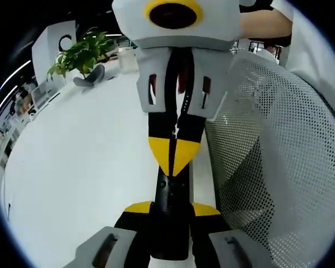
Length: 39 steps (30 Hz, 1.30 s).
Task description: Press the specified remote control buttons in sequence, fully releasing each button before pressing the next.
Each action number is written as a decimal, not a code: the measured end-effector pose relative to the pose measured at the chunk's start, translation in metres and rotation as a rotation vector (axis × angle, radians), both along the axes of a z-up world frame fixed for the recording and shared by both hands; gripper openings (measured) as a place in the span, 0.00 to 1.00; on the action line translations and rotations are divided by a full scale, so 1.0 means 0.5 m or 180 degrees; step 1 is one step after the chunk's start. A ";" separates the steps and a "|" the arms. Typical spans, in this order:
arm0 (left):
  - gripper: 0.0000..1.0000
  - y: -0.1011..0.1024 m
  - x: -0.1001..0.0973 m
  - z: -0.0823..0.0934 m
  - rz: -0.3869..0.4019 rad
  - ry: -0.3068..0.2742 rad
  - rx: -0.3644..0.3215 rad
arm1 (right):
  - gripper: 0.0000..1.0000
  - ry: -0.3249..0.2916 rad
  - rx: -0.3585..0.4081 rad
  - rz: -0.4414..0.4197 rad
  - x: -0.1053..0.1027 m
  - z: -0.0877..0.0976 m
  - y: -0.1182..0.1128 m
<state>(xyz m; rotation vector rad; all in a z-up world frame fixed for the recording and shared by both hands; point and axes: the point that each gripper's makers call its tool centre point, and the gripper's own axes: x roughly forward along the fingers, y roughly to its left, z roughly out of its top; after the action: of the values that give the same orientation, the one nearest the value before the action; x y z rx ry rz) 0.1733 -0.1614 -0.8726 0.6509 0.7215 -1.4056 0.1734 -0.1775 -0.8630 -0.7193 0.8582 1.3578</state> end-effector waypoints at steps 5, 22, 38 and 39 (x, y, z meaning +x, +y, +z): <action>0.24 0.000 0.000 0.000 0.0019 -0.0005 -0.0023 | 0.00 -0.0027 0.0006 -0.0007 -0.002 0.001 -0.003; 0.24 0.001 0.000 0.001 0.0002 -0.0007 -0.0045 | 0.03 -0.0267 -0.0221 0.0515 -0.008 -0.004 -0.002; 0.24 0.001 -0.001 0.000 -0.0040 0.0004 -0.0002 | 0.03 -0.0226 -0.0125 0.0378 -0.005 -0.003 -0.005; 0.24 0.001 0.000 0.000 -0.0039 0.0003 0.0000 | 0.03 -0.0237 -0.0118 0.0385 -0.006 -0.004 -0.005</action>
<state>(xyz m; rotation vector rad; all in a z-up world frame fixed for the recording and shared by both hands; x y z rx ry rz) 0.1730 -0.1610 -0.8724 0.6556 0.7194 -1.4174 0.1706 -0.1799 -0.8652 -0.8569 0.7928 1.4162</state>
